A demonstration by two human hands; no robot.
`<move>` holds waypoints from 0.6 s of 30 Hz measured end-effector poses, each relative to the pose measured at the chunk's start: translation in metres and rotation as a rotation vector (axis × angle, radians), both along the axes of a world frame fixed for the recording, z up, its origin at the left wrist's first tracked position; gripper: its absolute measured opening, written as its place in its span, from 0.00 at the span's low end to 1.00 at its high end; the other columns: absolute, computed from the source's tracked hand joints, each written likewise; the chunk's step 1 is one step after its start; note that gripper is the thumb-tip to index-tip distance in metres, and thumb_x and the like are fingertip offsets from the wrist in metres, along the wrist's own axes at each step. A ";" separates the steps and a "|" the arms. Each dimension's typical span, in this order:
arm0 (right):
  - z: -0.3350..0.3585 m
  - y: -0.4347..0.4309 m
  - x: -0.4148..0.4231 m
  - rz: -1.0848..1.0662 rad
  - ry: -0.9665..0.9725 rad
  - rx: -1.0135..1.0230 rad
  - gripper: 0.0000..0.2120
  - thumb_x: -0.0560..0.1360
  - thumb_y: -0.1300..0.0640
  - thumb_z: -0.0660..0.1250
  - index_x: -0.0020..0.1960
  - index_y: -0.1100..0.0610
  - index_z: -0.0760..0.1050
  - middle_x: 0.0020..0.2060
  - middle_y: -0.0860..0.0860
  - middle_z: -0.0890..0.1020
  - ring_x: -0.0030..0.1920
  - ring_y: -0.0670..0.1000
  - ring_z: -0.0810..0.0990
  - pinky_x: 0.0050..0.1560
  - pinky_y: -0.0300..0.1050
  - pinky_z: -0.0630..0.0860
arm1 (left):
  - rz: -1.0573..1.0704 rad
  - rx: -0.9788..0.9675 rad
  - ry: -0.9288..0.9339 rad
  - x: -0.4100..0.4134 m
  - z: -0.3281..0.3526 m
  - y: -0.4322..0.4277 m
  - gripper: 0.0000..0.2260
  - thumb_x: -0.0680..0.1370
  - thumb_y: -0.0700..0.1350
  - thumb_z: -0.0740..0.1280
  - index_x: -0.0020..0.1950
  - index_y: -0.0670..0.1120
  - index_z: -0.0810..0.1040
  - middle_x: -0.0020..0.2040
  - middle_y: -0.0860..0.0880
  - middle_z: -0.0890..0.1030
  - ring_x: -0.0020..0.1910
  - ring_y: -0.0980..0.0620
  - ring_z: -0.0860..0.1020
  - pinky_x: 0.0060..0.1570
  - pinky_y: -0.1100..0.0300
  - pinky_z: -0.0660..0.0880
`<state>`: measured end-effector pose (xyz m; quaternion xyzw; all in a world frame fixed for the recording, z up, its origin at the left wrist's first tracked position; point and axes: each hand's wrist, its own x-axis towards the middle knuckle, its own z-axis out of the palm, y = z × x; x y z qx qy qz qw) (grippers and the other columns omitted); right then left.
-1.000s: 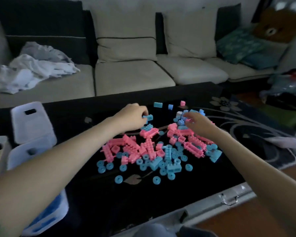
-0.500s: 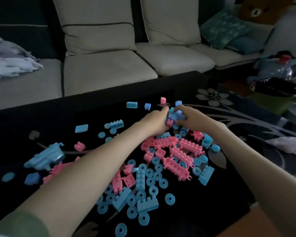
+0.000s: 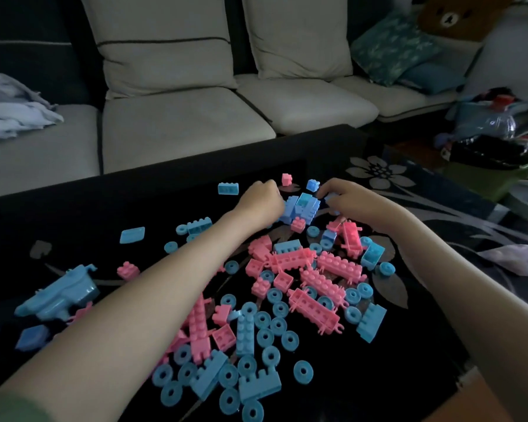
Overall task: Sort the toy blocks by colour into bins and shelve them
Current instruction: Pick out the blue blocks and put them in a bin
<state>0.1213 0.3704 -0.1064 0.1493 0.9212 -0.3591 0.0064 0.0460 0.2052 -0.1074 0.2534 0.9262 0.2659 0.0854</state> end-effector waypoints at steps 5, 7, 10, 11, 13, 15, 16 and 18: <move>-0.007 -0.008 -0.003 0.059 0.023 0.097 0.11 0.78 0.61 0.58 0.59 0.54 0.70 0.43 0.49 0.72 0.34 0.46 0.71 0.32 0.37 0.67 | -0.082 -0.152 0.071 0.008 -0.005 0.014 0.22 0.79 0.53 0.62 0.66 0.40 0.67 0.59 0.41 0.74 0.52 0.45 0.76 0.38 0.58 0.67; -0.009 -0.010 -0.001 0.099 0.012 0.165 0.13 0.77 0.61 0.60 0.61 0.53 0.68 0.49 0.51 0.72 0.36 0.45 0.72 0.32 0.35 0.68 | -0.118 -0.211 0.116 0.009 -0.003 0.014 0.22 0.80 0.52 0.62 0.68 0.41 0.66 0.57 0.43 0.75 0.47 0.47 0.75 0.36 0.59 0.67; -0.009 -0.012 0.001 0.134 -0.003 0.231 0.21 0.76 0.61 0.62 0.67 0.53 0.64 0.54 0.50 0.69 0.38 0.44 0.72 0.33 0.34 0.67 | -0.118 -0.306 0.158 0.010 0.002 0.010 0.15 0.80 0.46 0.62 0.66 0.43 0.69 0.56 0.44 0.76 0.48 0.47 0.76 0.39 0.56 0.70; -0.008 -0.012 0.001 0.134 -0.003 0.236 0.22 0.76 0.61 0.62 0.68 0.53 0.64 0.54 0.50 0.70 0.38 0.43 0.72 0.34 0.34 0.66 | -0.113 -0.333 0.179 0.011 0.004 0.009 0.13 0.80 0.43 0.62 0.64 0.43 0.71 0.56 0.44 0.76 0.48 0.47 0.75 0.39 0.56 0.69; -0.006 -0.014 0.004 0.115 0.006 0.237 0.21 0.76 0.61 0.62 0.68 0.53 0.65 0.51 0.49 0.72 0.38 0.43 0.72 0.34 0.35 0.67 | -0.108 -0.367 0.211 0.018 0.008 0.006 0.11 0.79 0.38 0.61 0.61 0.42 0.73 0.55 0.43 0.76 0.46 0.47 0.74 0.39 0.56 0.69; -0.004 -0.015 0.008 0.083 0.040 0.223 0.18 0.76 0.61 0.62 0.65 0.53 0.68 0.50 0.49 0.73 0.39 0.45 0.74 0.34 0.35 0.69 | -0.108 -0.372 0.240 0.024 0.009 0.004 0.10 0.77 0.35 0.60 0.58 0.40 0.74 0.53 0.43 0.76 0.44 0.46 0.73 0.37 0.57 0.68; -0.002 -0.016 0.010 0.071 0.066 0.213 0.17 0.76 0.61 0.62 0.65 0.53 0.69 0.53 0.50 0.73 0.41 0.46 0.76 0.35 0.35 0.70 | -0.100 -0.364 0.253 0.026 0.011 0.002 0.10 0.77 0.34 0.60 0.57 0.40 0.74 0.52 0.42 0.77 0.42 0.46 0.73 0.36 0.57 0.67; 0.003 -0.019 0.017 0.043 0.114 0.181 0.17 0.76 0.61 0.62 0.64 0.53 0.70 0.55 0.50 0.73 0.45 0.49 0.78 0.37 0.34 0.72 | -0.073 -0.324 0.264 0.031 0.014 -0.003 0.10 0.77 0.34 0.61 0.58 0.39 0.72 0.52 0.42 0.77 0.43 0.45 0.75 0.36 0.56 0.68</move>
